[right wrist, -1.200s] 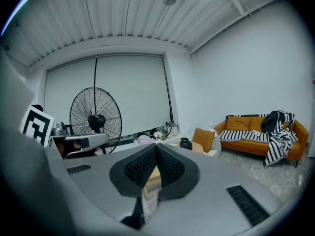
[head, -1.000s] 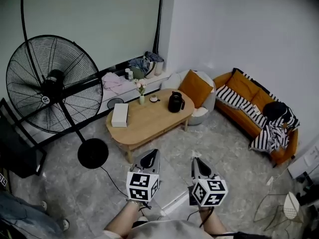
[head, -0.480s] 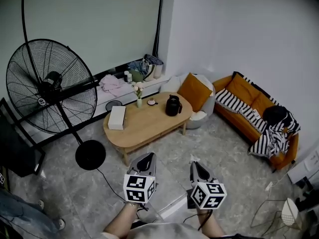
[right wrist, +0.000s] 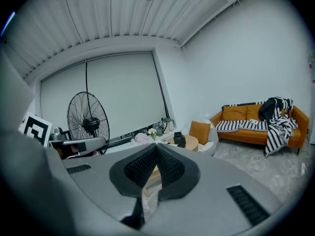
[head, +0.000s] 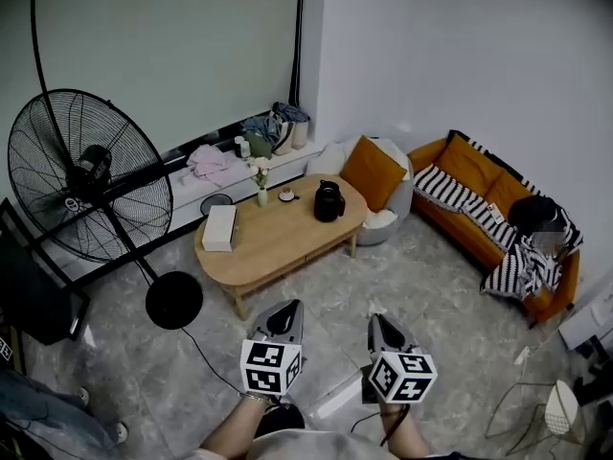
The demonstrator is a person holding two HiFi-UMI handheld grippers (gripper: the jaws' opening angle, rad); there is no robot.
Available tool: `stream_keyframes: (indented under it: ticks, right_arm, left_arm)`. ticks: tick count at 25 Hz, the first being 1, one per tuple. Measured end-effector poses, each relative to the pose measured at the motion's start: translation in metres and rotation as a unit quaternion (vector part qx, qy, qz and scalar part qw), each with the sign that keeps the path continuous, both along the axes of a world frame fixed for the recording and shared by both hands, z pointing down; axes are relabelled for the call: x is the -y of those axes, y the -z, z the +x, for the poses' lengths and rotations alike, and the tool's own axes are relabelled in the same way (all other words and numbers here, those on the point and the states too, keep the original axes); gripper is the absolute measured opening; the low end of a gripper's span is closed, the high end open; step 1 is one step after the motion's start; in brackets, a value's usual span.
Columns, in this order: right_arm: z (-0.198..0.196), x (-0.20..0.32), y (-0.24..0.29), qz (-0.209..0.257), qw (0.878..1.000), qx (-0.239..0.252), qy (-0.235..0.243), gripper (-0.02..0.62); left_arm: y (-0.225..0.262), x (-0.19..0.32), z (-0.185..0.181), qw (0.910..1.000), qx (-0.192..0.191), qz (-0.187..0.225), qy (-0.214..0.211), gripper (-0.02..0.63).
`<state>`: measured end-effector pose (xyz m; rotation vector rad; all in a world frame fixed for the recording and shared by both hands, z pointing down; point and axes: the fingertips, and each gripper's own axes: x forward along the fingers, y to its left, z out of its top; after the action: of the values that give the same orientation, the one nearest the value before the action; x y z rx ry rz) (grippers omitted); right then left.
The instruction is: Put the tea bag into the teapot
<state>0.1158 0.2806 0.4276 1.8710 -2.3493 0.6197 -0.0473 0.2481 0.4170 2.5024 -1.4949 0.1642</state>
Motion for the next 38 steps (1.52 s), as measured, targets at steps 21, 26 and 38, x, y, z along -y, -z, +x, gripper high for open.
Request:
stream_keyframes:
  ticks: [21,26,38]
  right_arm:
    - [0.044,0.106,0.005,0.002,1.0,-0.024,-0.016,0.034]
    - [0.053,0.148,0.008,0.002,0.999,-0.025,-0.021,0.034]
    - [0.042,0.253,0.022,0.017,0.998,-0.053,0.005,0.034]
  left_arm:
    - [-0.003,0.125,0.04,0.9997,-0.018,0.008,-0.015,0.005]
    - [0.002,0.167,0.043,0.9997,-0.015,0.015,-0.015,0.005]
    - [0.007,0.269,0.029,0.9994,-0.028,0.019,0.01,0.005]
